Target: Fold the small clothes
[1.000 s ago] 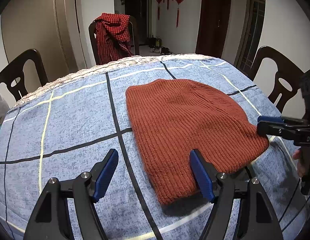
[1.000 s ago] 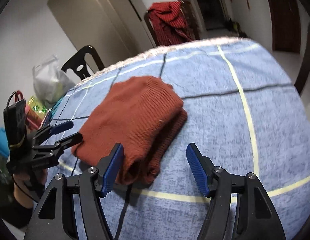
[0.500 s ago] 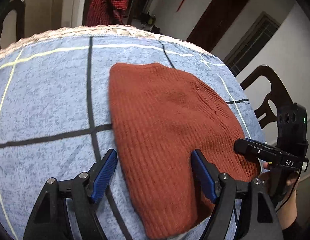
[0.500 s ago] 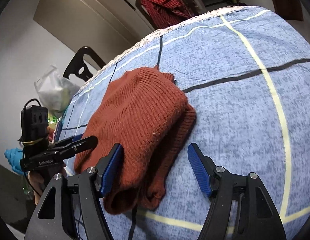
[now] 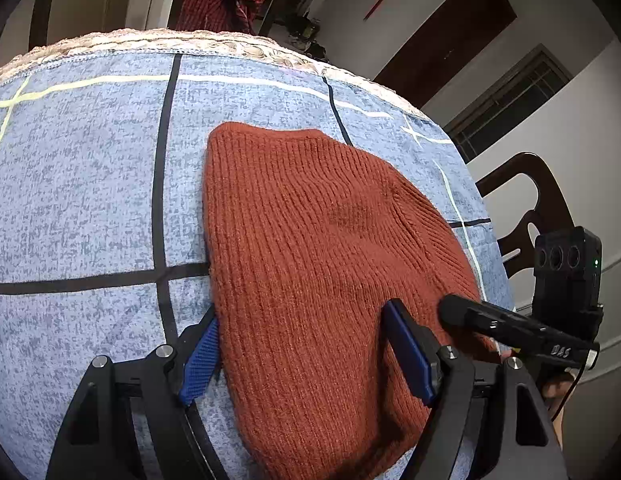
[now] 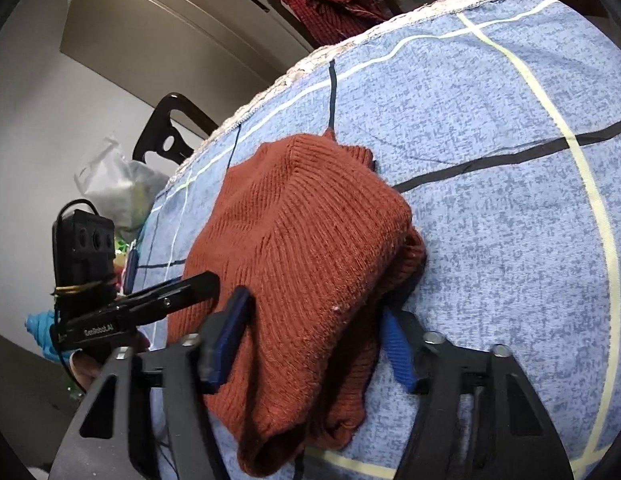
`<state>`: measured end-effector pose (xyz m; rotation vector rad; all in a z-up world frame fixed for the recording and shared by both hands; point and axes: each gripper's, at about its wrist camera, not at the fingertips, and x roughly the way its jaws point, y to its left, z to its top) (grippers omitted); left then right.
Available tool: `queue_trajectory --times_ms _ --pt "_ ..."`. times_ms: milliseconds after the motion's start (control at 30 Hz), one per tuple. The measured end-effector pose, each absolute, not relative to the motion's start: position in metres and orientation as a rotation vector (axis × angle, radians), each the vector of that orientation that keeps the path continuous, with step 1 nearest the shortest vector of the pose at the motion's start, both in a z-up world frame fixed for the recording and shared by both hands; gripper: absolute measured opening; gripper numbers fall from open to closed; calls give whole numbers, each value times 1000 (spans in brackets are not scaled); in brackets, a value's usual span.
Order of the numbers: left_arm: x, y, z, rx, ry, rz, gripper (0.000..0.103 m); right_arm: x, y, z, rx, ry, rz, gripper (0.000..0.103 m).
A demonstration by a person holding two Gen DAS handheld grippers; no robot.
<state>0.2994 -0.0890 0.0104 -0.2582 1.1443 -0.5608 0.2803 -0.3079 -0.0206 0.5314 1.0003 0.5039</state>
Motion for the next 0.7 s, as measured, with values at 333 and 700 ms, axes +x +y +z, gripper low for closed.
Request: queue_trajectory --times_ms 333,700 --pt "302 -83 13 -271 1163 -527 59 280 -302 -18 522 996 477 42" --pt "294 -85 32 -237 1099 -503 32 270 -281 13 439 912 428 33"
